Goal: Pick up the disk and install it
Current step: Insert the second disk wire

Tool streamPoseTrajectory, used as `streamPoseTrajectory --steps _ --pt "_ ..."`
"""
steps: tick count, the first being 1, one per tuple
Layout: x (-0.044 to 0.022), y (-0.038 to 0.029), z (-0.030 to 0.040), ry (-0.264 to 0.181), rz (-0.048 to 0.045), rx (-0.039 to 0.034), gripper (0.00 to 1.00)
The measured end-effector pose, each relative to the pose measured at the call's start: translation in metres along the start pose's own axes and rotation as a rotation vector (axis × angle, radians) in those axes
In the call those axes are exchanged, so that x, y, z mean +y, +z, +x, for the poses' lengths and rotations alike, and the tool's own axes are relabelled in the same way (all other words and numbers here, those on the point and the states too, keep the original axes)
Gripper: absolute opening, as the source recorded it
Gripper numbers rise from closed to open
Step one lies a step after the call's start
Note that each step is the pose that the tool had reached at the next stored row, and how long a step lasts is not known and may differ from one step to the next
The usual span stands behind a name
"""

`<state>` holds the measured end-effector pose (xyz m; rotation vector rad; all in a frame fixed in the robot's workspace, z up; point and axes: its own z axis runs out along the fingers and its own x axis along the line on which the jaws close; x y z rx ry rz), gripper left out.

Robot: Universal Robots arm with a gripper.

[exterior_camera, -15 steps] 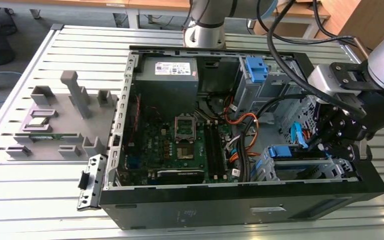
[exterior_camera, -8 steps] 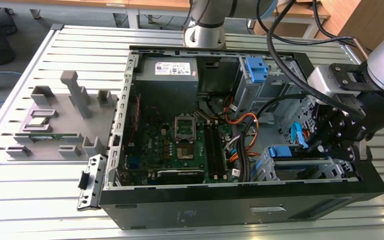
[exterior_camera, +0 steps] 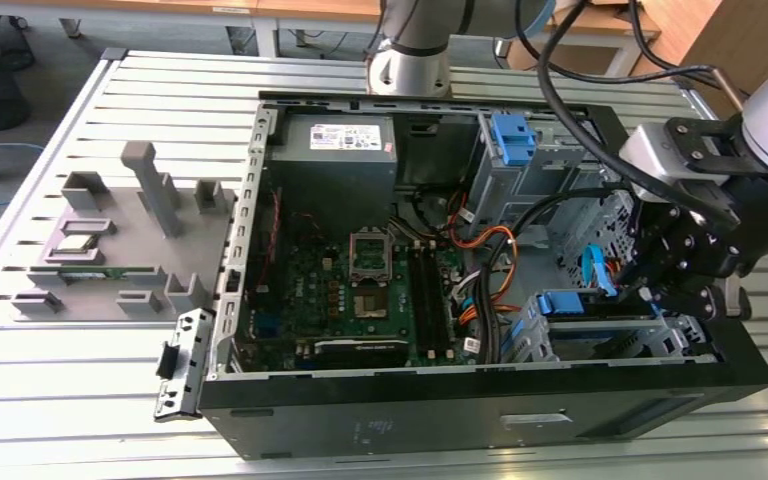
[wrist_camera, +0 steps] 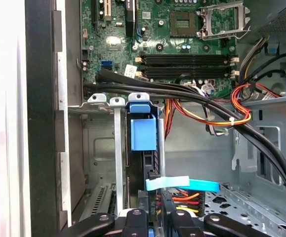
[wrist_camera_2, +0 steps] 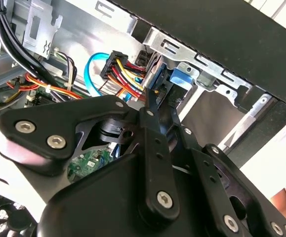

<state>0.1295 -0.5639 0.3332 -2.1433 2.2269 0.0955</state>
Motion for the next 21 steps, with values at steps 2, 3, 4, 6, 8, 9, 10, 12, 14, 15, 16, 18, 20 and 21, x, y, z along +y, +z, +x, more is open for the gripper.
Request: streamPoseTrajectory --steps 2,3,4,6,8,9,10,12,14,15,16,18,20,21 --pt "0.0 -0.0034 -0.0003 0.0 0.0 0.0 0.25" --pt "0.0 -0.0055 -0.0004 0.0 0.0 0.0 0.25" --pt "0.0001 -0.0079 -0.0006 0.0 0.0 0.0 0.25" --pt "0.0001 -0.0129 -0.001 0.0 0.0 0.0 0.25" --pt "0.0002 -0.0176 -0.0014 0.0 0.0 0.0001 0.25" --pt "0.0002 -0.0192 -0.0015 0.0 0.0 0.0001 0.25" --pt "0.0002 -0.0197 -0.0016 0.0 0.0 0.0 0.25" --pt "0.0002 -0.0197 -0.0016 0.0 0.0 -0.0003 0.25" --pt "0.0002 -0.0201 -0.0016 0.0 0.0 0.0 0.25" --pt "0.0002 -0.0202 -0.0016 0.0 0.0 0.0 0.25" --pt "0.0002 -0.0203 -0.0016 0.0 0.0 -0.0001 0.25" --pt "0.0002 -0.0206 -0.0016 0.0 0.0 0.0 0.25" --pt "0.0002 -0.0208 -0.0017 0.0 0.0 -0.0001 0.24" --pt "0.0002 -0.0209 -0.0017 0.0 0.0 0.0 0.17"
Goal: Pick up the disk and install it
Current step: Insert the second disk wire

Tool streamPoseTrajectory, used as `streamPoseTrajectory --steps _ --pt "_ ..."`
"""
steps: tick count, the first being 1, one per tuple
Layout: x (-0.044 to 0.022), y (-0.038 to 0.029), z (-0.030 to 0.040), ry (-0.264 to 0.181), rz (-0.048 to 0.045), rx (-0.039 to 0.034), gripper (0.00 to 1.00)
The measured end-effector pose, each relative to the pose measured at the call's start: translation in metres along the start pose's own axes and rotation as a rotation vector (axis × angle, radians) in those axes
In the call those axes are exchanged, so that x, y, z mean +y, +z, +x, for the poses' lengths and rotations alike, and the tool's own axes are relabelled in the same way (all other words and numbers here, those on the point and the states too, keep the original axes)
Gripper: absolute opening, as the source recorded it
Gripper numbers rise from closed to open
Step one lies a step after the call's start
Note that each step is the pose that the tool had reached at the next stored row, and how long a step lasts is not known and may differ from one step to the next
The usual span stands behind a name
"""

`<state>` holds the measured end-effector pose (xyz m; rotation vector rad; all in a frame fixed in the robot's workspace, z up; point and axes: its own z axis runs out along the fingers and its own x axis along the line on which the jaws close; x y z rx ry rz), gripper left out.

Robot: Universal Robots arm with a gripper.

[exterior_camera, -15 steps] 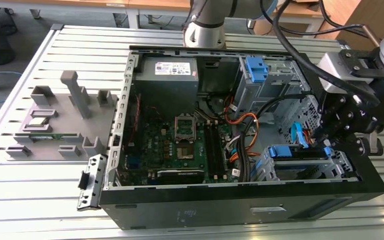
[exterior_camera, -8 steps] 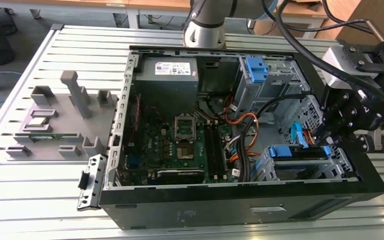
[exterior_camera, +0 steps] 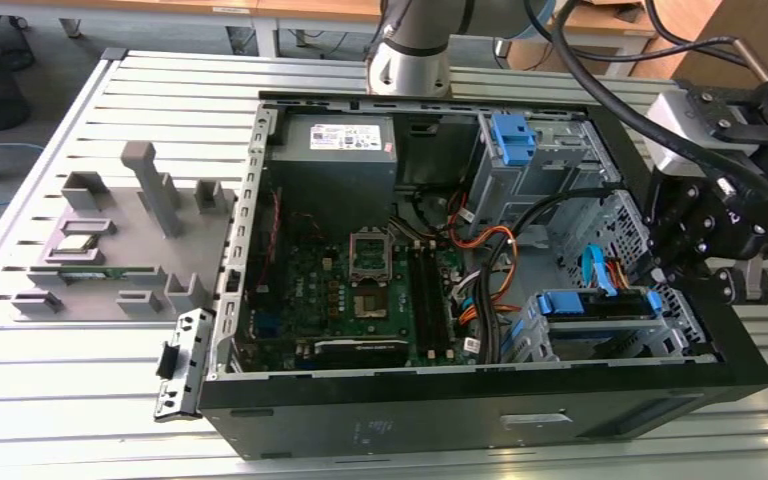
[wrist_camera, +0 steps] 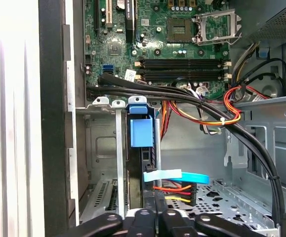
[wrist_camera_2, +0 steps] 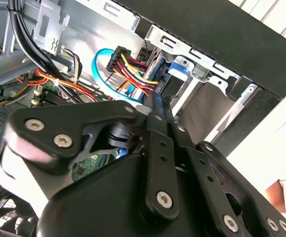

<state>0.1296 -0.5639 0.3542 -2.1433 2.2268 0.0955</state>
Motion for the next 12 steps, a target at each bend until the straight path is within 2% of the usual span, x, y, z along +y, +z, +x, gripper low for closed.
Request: streamPoseTrajectory --steps 1,2,12 --pt "0.0 -0.0001 0.0 0.0 0.0 0.0001 0.17" --pt "0.0 -0.0003 0.0 0.0 0.0 0.0001 0.11" --pt "0.0004 -0.0013 -0.0001 0.0 0.0 0.0001 0.11"
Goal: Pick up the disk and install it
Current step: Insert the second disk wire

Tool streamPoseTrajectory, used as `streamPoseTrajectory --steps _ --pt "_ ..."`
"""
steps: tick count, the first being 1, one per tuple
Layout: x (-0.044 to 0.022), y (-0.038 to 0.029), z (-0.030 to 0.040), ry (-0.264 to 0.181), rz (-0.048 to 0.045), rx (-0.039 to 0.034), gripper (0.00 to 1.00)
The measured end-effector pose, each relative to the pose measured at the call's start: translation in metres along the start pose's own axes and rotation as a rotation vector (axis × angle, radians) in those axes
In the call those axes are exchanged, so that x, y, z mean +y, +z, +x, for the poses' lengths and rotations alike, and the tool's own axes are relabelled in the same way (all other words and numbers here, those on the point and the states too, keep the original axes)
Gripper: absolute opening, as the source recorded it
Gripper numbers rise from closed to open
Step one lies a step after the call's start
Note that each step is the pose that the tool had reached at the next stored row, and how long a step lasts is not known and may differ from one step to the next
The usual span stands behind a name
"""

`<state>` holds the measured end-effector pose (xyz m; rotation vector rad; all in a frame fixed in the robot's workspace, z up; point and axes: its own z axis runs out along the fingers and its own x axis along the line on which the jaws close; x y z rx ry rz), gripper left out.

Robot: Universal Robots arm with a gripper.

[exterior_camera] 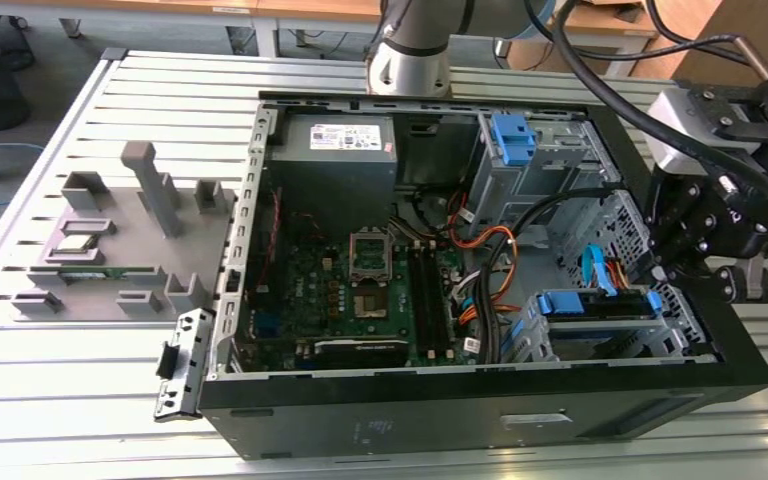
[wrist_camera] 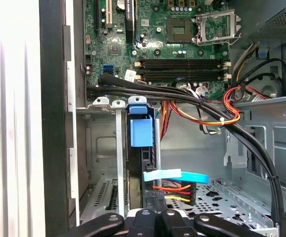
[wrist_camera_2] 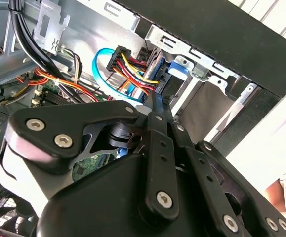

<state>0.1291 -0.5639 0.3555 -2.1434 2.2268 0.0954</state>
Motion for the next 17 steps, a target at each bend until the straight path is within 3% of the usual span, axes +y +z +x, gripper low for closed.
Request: streamPoseTrajectory --steps 5,17 --pt "0.0077 0.0001 0.0004 0.0 0.0 -0.0001 0.11" --pt "0.008 -0.0041 0.0 0.0 0.0 -0.0001 0.11"
